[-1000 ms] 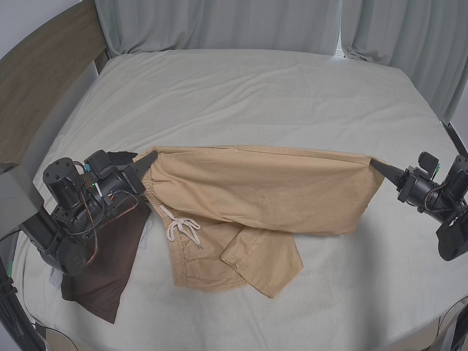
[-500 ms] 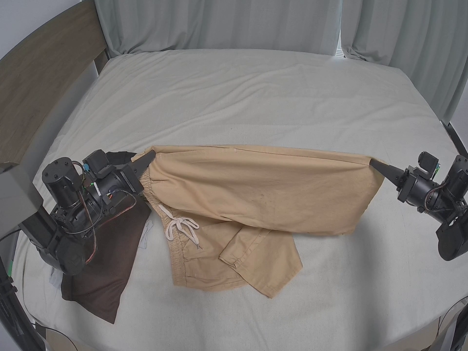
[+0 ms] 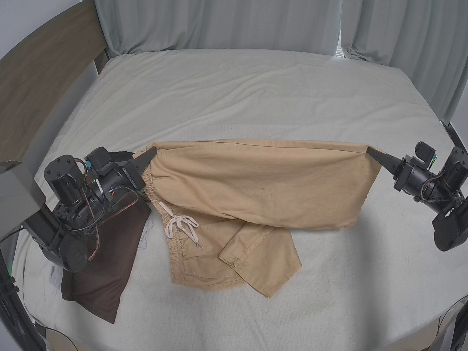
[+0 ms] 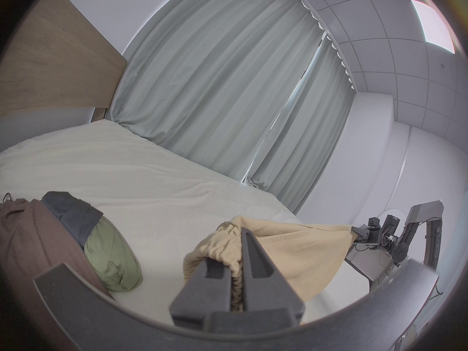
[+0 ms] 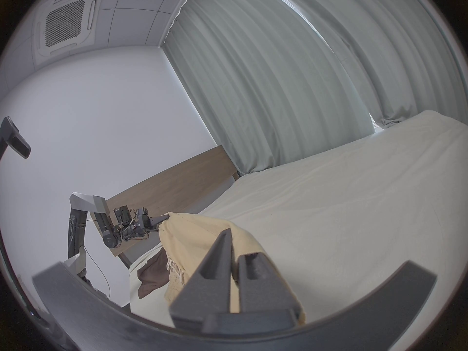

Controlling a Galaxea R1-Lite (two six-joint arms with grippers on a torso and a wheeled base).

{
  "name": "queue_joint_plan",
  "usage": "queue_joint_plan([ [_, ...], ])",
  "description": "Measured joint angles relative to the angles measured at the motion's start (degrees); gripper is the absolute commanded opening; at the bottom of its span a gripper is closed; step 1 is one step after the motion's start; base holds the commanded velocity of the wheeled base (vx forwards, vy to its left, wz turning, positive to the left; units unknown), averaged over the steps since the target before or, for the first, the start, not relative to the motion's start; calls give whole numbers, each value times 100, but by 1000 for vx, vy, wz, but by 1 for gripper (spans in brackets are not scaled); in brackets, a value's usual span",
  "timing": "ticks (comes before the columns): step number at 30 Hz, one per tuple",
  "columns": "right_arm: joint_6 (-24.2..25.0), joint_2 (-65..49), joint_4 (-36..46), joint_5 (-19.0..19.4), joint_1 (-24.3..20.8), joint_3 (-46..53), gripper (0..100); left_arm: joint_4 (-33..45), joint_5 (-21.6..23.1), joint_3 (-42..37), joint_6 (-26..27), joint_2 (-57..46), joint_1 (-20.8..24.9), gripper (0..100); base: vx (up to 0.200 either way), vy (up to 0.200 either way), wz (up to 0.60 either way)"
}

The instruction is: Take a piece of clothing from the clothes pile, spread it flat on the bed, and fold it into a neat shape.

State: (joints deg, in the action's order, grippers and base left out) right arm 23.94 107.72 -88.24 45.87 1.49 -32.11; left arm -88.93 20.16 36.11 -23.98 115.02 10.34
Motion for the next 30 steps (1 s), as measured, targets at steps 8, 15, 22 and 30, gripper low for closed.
queue_joint_plan([
  [8, -2, 430, 0, 5, 13, -553, 0, -5, 2, 379, -18, 257, -21, 0, 0, 0, 0],
  [15, 4, 870, 2, 2, 11, -1137, 0, -5, 2, 611, -21, 477, -50, 0, 0, 0, 0],
  [22, 180, 1290, 2, -9, 7, -1676, 0, -7, -5, 879, -33, 678, -69, 0, 0, 0, 0],
  [30, 358, 1571, 2, -41, 22, -2078, 0, -5, -33, 1165, -167, 984, -105, 0, 0, 0, 0],
])
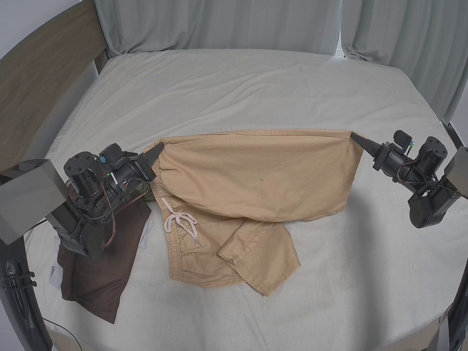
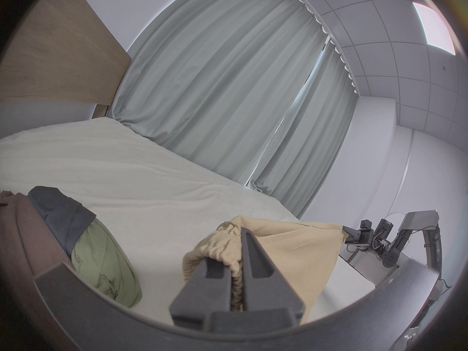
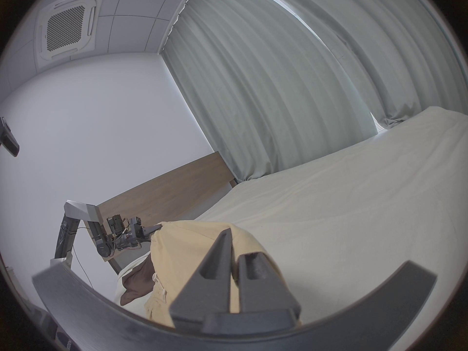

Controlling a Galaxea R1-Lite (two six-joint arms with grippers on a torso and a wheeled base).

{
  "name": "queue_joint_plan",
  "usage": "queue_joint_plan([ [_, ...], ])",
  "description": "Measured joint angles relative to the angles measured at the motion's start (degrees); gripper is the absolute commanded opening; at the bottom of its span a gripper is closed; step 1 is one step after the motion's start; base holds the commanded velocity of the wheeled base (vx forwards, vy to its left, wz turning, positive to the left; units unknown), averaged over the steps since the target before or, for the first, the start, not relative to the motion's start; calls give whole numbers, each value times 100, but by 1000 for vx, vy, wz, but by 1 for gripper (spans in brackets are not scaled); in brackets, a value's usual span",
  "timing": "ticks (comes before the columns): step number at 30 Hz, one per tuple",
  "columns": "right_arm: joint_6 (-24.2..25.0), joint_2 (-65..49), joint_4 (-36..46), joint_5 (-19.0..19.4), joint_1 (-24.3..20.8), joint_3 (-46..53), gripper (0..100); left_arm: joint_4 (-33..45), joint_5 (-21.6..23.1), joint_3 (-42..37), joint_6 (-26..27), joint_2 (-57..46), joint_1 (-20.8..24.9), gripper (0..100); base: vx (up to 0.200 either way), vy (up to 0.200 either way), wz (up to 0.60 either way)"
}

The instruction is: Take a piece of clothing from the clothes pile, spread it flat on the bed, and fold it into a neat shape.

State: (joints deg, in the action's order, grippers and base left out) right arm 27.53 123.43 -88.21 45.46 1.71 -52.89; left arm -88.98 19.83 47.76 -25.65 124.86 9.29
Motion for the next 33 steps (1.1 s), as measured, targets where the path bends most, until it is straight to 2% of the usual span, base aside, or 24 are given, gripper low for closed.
queue_joint_plan([
  [7, 148, 363, 7, -128, -11, -584, 0, -2, -5, 297, -87, 257, -52, 0, 0, 0, 0],
  [33, 652, 1773, 66, -143, -67, -2481, 0, 0, -32, 1831, -535, 1436, -265, 0, 0, 0, 0],
])
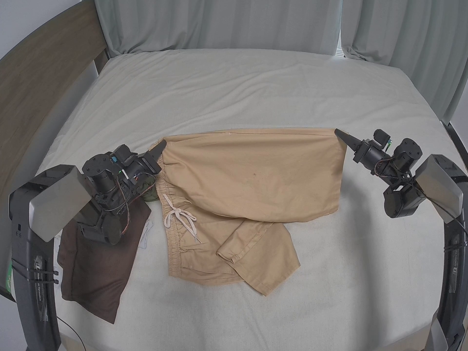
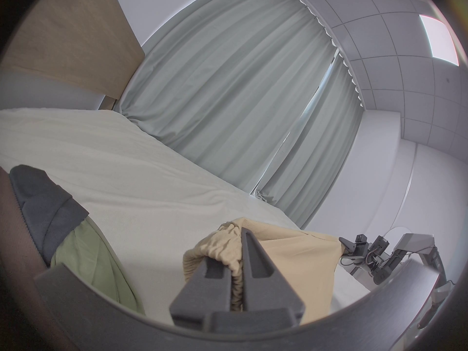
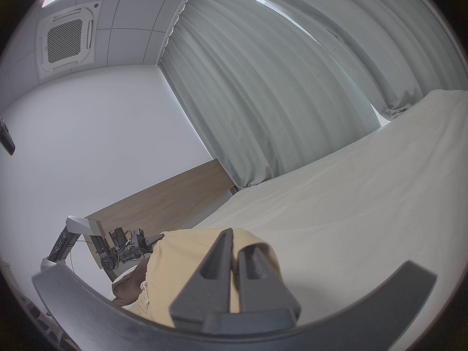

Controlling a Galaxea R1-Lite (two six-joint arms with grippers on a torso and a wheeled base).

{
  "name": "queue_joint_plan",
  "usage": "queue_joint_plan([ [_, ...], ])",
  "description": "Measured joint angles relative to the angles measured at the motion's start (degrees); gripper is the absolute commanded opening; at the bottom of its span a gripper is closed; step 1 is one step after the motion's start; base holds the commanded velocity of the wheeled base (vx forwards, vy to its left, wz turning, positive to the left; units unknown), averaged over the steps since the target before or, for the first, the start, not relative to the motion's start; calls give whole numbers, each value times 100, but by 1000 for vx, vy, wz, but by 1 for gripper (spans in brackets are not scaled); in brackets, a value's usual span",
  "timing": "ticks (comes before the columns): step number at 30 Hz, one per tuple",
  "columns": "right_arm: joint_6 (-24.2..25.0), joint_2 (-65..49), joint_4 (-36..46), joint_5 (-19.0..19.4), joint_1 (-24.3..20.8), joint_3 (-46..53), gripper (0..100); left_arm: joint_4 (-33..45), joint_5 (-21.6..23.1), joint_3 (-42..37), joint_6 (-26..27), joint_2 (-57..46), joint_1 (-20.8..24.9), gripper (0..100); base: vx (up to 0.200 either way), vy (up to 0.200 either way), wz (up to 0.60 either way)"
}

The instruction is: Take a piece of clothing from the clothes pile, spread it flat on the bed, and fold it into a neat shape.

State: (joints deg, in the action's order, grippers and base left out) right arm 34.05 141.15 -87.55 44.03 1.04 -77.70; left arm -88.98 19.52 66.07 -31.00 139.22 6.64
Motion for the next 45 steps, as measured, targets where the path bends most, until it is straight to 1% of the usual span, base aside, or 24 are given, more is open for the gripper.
queue_joint_plan([
  [7, 11, 358, 172, -29, -40, -542, 0, 0, -6, 256, -96, 205, -20, 0, 0, 0, 0],
  [20, 13, 595, 427, -46, -211, -1069, 0, 2, 0, 551, -149, 439, -80, 0, 0, 0, 0],
  [21, 13, 606, 438, -44, -216, -1119, 100, 2, 2, 569, -149, 452, -83, 100, 0, 0, 0],
  [28, 16, 680, 602, -110, -227, -1491, 100, 2, 11, 641, -233, 518, -84, 100, 0, 0, 0],
  [33, 13, 703, 627, -156, -213, -1557, 100, 30, -20, 592, -723, 508, -54, 100, 0, 0, 0],
  [36, -4, 669, 561, -156, -216, -1370, 100, 107, -45, 464, -822, 469, -41, 100, 0, 0, 0],
  [45, -50, 315, 38, -161, -315, -232, 100, 194, -69, -249, -883, 249, -102, 100, 0, 0, 0],
])
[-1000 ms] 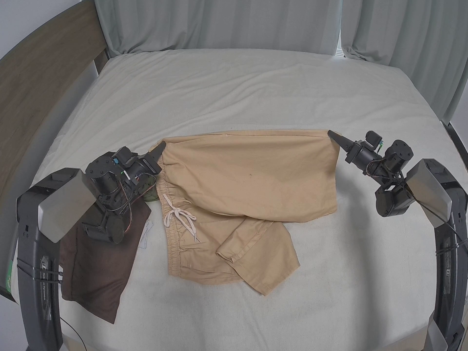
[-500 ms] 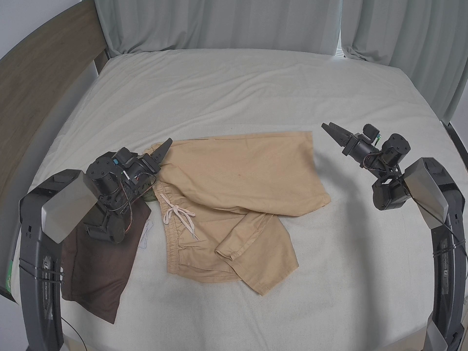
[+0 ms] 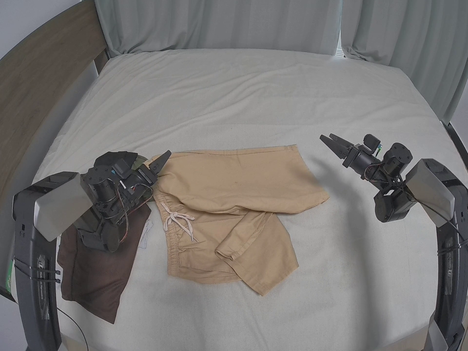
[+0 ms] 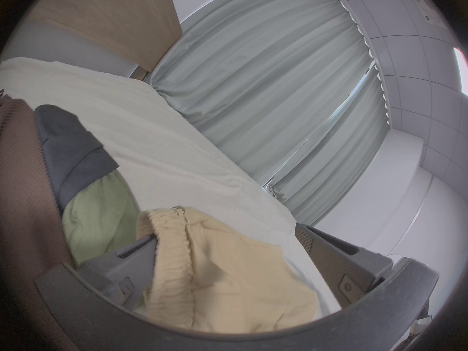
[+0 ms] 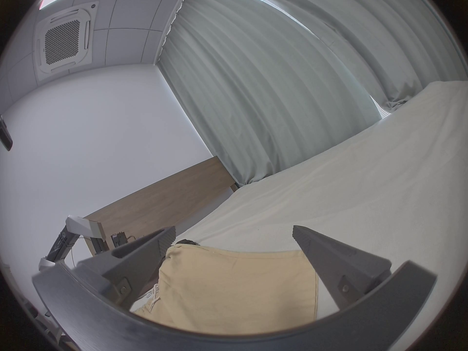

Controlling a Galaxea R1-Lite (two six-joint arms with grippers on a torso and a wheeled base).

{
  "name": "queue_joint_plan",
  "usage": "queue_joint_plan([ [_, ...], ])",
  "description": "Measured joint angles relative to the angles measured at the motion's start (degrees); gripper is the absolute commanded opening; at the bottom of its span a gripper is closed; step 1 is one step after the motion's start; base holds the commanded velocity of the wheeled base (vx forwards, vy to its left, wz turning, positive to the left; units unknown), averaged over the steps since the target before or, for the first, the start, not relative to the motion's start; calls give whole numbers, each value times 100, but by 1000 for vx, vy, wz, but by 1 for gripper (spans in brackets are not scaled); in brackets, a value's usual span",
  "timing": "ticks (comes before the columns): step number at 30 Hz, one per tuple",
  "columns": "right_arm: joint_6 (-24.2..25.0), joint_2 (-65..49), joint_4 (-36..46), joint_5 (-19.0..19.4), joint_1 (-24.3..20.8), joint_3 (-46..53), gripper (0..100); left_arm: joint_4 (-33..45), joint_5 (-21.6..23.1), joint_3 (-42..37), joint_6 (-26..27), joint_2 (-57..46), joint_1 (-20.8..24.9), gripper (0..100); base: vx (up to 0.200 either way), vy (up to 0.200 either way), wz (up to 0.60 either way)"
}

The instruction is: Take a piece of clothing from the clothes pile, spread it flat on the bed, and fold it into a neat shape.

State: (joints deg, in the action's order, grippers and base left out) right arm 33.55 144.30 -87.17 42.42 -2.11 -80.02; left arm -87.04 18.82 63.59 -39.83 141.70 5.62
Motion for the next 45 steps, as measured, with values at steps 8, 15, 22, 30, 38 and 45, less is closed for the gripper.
queue_joint_plan([
  [8, -613, -422, -107, 5, -141, 1197, 100, -123, 6, -1237, 129, -557, -119, 100, 0, 0, 0],
  [15, -829, -1025, -117, 35, -445, 2470, 100, -154, 68, -2686, 567, -1436, -138, 100, 0, 0, 0],
  [22, -958, -1773, -121, 29, -1189, 3772, 100, -165, 444, -3900, 967, -2415, -113, 100, 0, 0, 0],
  [30, -1135, -2124, -128, -9, -1707, 4425, 100, -165, 670, -4319, 1741, -2907, -99, 100, 0, 0, 0],
  [38, -1240, -2192, -128, -107, -2016, 4719, 100, -163, 670, -4404, 2391, -2944, -48, 100, 0, 0, 0],
  [45, -1310, -2153, -121, -301, -2300, 4799, 100, -163, 670, -4515, 2406, -2942, 61, 100, 0, 0, 0],
])
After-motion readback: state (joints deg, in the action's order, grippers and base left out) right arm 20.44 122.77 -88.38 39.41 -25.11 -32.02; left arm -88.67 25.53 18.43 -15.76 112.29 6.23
